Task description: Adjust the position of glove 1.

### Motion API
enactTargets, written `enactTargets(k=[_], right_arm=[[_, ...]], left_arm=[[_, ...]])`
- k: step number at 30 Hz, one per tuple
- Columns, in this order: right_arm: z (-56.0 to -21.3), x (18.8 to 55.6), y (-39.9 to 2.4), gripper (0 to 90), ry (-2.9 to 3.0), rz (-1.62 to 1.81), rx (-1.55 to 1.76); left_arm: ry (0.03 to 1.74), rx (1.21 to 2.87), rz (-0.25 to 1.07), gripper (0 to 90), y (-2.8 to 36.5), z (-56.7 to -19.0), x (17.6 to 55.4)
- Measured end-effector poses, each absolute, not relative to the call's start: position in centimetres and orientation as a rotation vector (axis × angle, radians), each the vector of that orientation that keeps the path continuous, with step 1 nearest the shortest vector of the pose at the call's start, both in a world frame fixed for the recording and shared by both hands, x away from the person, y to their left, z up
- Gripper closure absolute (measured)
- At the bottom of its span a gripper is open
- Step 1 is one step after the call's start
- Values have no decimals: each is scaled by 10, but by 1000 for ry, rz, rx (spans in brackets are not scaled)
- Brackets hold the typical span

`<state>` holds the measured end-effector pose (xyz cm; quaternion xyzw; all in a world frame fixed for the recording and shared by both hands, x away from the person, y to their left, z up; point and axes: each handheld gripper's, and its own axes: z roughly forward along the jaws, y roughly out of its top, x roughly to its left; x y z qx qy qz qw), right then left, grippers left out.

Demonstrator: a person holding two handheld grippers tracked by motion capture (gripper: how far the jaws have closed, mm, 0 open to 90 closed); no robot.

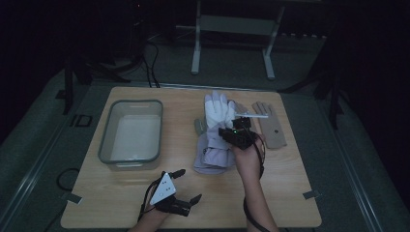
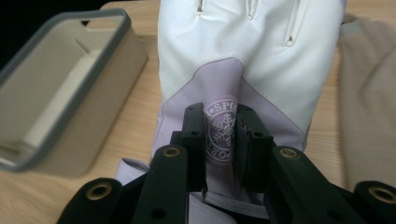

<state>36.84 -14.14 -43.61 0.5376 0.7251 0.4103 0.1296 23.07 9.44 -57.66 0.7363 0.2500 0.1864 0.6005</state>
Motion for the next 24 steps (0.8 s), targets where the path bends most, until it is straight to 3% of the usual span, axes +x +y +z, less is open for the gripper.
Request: enactTargets(k=[8, 24], right_arm=[[-455, 375, -115, 749, 2124, 1185, 1617], [-503, 392, -110, 722, 2165, 992, 1663]], left_arm=[[576, 1708, 428, 19, 94, -577, 230], [580, 1711, 423, 19, 94, -577, 231]])
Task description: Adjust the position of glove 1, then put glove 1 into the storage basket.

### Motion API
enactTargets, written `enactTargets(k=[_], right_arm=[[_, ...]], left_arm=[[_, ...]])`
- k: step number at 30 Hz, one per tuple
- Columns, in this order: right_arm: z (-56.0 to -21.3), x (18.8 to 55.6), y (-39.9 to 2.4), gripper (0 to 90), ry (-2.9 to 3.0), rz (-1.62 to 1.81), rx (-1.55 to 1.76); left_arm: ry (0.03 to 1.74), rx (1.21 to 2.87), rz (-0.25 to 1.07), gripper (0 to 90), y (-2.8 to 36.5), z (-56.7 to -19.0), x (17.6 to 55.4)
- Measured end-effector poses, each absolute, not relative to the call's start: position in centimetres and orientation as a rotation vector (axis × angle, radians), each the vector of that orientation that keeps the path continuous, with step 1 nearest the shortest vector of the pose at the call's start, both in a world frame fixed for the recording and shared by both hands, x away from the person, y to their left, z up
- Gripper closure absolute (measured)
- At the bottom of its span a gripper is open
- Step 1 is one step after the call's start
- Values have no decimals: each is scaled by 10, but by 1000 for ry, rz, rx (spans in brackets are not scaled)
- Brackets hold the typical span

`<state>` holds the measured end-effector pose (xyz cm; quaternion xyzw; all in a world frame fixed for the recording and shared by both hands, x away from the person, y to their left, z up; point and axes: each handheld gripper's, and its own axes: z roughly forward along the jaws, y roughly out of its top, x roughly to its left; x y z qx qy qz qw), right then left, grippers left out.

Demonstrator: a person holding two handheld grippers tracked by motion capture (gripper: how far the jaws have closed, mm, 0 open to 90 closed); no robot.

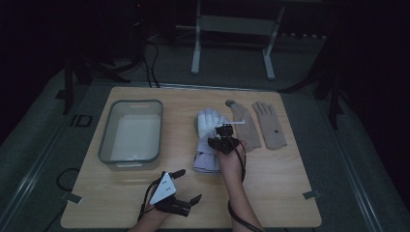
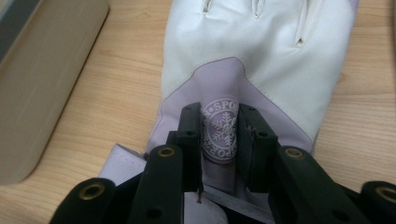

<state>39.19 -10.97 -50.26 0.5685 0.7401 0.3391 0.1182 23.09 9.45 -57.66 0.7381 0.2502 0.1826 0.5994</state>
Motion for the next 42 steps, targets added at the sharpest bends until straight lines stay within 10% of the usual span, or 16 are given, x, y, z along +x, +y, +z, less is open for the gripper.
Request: enactTargets(k=[12, 25, 42], right_arm=[[-513, 398, -111, 654, 2213, 994, 1651], [-488, 389, -131, 187, 2314, 1190, 1513], [-468, 375, -178, 141, 2356, 1222, 1178]], left_arm=[[583, 1713, 417, 19, 95, -577, 232], [585, 1711, 421, 19, 94, -577, 231], [677, 1751, 420, 19, 93, -575, 236]])
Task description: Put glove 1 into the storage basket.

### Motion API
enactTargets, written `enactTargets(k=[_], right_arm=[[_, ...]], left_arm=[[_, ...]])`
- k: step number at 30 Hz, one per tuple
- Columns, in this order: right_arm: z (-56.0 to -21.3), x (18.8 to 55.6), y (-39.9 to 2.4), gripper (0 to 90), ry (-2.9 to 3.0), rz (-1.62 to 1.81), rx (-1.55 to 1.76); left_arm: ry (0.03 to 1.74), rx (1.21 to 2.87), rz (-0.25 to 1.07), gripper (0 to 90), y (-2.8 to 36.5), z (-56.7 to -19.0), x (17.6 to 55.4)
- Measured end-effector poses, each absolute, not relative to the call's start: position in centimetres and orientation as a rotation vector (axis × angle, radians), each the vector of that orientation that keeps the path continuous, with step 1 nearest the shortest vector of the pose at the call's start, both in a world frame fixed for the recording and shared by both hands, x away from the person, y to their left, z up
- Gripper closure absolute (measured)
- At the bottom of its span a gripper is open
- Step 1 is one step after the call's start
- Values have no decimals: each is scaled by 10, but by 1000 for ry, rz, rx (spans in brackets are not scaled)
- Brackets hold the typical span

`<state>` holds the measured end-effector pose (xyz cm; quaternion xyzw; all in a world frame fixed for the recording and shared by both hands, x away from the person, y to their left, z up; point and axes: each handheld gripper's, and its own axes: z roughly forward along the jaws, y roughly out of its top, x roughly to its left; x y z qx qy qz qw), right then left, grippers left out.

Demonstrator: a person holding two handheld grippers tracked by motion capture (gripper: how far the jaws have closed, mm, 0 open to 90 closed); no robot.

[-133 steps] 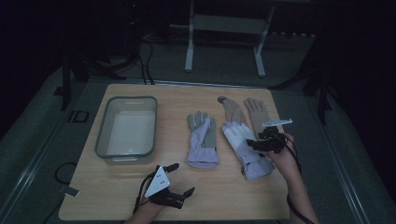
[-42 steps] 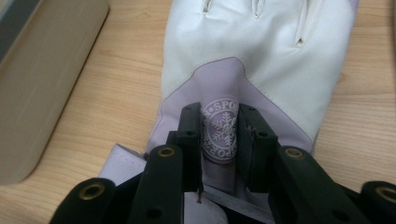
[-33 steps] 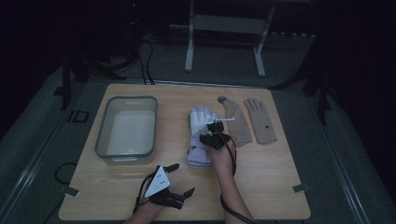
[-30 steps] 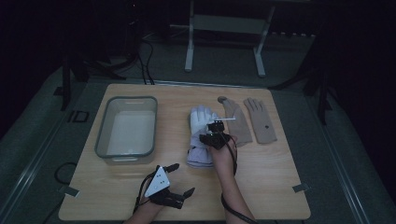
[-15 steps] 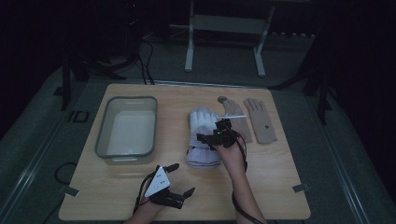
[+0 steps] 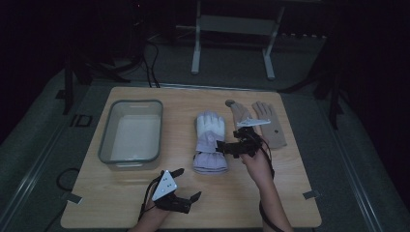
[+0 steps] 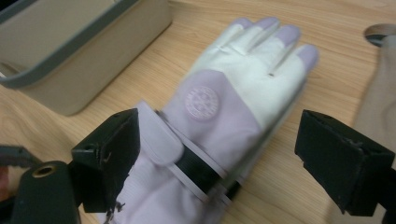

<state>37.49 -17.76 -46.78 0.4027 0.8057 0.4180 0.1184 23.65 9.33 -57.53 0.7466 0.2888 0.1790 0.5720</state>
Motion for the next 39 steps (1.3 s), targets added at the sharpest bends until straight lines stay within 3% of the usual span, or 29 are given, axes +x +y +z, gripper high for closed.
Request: enactTargets(k=[9, 17, 20, 26, 31, 32, 39], right_arm=[[-470, 376, -207, 129, 2361, 1246, 1306], [-478, 378, -203, 104, 2368, 1332, 1350], [-479, 382, -194, 204, 2379, 1323, 1317], [-481, 401, -185, 432, 2384, 1258, 1355], [-492, 413, -179, 422, 2393, 1222, 1412], [-500, 416, -176, 386, 2409, 1196, 1438], [-525, 417, -170, 353, 2506, 1038, 1490]], left_arm=[[782, 1783, 380, 19, 96, -559, 244], [830, 1817, 382, 19, 95, -527, 258], [862, 1819, 412, 83, 88, -506, 276], [961, 1892, 423, 196, 74, -498, 303], [1037, 1951, 439, 220, 62, -511, 318], [1081, 1962, 420, 220, 60, -520, 324], [1096, 1994, 307, 220, 56, -543, 335]])
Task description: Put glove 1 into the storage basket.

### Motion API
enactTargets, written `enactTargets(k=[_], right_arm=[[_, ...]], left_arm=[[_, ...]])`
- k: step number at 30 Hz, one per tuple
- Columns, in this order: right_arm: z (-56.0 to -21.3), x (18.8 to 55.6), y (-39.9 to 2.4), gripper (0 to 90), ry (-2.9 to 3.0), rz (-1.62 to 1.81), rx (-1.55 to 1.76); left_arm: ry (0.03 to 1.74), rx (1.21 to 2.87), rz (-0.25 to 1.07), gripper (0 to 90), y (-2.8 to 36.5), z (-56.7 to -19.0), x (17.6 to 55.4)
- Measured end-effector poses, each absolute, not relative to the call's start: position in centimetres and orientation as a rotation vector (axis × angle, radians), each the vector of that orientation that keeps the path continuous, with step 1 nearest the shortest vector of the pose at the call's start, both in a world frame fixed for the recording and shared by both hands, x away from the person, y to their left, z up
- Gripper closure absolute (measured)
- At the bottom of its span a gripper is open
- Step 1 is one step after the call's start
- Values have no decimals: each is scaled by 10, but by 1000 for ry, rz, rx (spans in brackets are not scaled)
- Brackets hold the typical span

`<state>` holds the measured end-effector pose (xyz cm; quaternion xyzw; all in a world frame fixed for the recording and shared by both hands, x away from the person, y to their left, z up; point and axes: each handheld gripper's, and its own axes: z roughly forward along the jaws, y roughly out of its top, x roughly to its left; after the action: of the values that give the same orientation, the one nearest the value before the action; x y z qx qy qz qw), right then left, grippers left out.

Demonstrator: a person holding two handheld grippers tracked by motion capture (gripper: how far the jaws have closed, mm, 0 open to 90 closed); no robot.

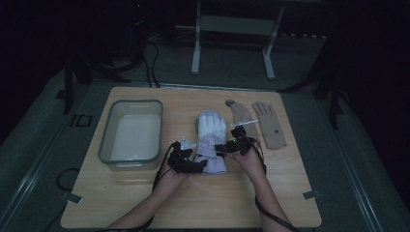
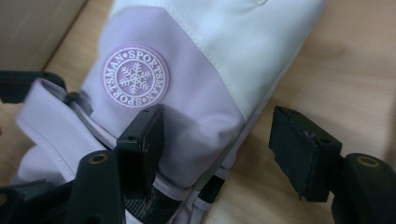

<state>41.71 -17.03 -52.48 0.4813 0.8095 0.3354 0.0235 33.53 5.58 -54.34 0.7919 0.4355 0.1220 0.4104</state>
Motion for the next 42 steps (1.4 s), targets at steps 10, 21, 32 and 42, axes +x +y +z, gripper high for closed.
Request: enactTargets(k=[10, 21, 32, 42], right_arm=[[-540, 423, -169, 442, 2580, 1055, 1621], [-541, 422, -163, 685, 2604, 1092, 1618], [-528, 413, -163, 772, 2536, 1119, 1601], [-502, 409, -162, 773, 2490, 1181, 1556]], left_arm=[[1089, 2040, 184, 278, 58, -559, 346], [1066, 2029, 61, 520, 62, -562, 349], [1054, 2021, 100, 725, 63, -548, 345], [1031, 1997, 97, 727, 69, -526, 348]])
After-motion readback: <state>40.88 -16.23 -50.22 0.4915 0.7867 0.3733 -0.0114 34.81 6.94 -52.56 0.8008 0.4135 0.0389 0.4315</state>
